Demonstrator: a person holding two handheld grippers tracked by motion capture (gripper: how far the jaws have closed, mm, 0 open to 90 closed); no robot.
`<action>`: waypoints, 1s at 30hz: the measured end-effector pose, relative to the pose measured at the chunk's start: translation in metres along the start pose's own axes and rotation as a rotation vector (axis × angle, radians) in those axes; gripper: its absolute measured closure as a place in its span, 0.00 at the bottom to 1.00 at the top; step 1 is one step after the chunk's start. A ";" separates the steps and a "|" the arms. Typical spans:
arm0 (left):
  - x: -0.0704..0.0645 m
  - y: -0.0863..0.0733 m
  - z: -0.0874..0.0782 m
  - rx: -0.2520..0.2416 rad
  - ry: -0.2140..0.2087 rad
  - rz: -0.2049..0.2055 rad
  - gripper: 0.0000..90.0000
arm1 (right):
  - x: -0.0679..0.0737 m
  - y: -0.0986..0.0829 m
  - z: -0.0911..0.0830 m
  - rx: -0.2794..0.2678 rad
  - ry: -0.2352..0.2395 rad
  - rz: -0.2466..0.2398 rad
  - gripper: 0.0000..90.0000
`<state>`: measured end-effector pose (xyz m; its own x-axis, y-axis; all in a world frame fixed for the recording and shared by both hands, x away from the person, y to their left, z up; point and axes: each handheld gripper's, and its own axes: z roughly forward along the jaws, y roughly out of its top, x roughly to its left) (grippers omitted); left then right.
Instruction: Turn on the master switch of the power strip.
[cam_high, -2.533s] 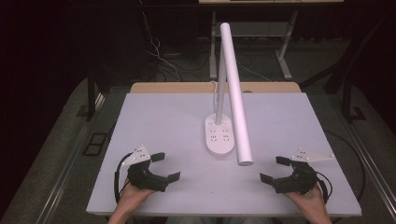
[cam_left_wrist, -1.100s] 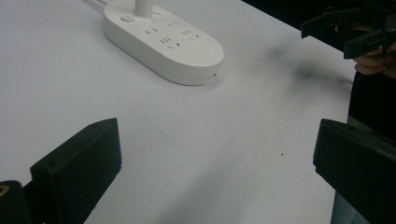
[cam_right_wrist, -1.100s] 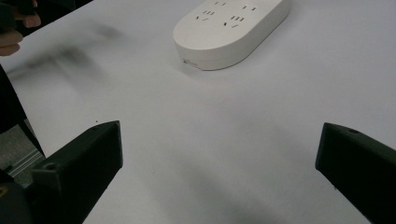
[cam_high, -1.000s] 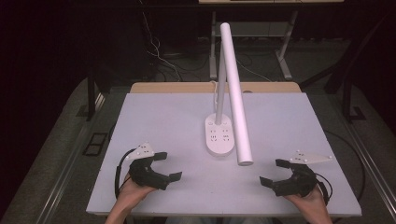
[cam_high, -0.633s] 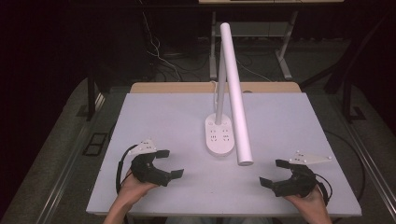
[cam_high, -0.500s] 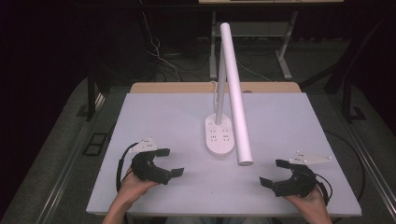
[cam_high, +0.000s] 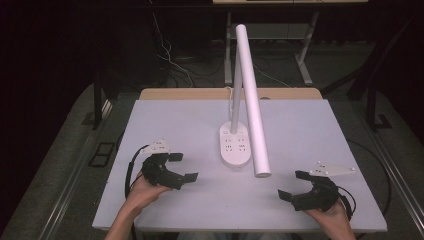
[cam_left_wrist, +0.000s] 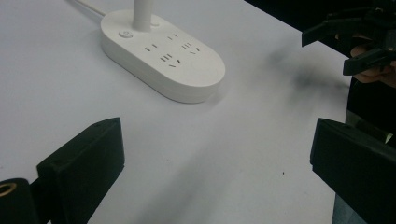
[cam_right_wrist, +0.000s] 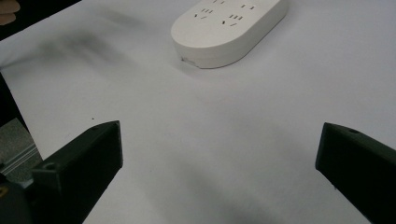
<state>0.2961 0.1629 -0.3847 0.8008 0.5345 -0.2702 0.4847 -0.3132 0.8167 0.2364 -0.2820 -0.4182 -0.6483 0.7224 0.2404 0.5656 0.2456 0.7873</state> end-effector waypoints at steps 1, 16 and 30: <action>0.000 0.002 0.000 0.003 -0.001 0.003 0.02 | 0.000 0.000 0.000 0.000 0.000 0.000 0.00; 0.005 0.026 0.005 0.024 -0.003 0.028 0.02 | -0.001 0.000 0.000 -0.002 0.001 -0.002 0.00; 0.011 0.048 0.014 0.049 -0.003 0.053 0.03 | -0.002 0.000 -0.001 -0.006 0.001 -0.002 0.00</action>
<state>0.3333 0.1425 -0.3555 0.8265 0.5143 -0.2290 0.4584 -0.3786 0.8041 0.2370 -0.2834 -0.4184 -0.6498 0.7214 0.2393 0.5615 0.2434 0.7908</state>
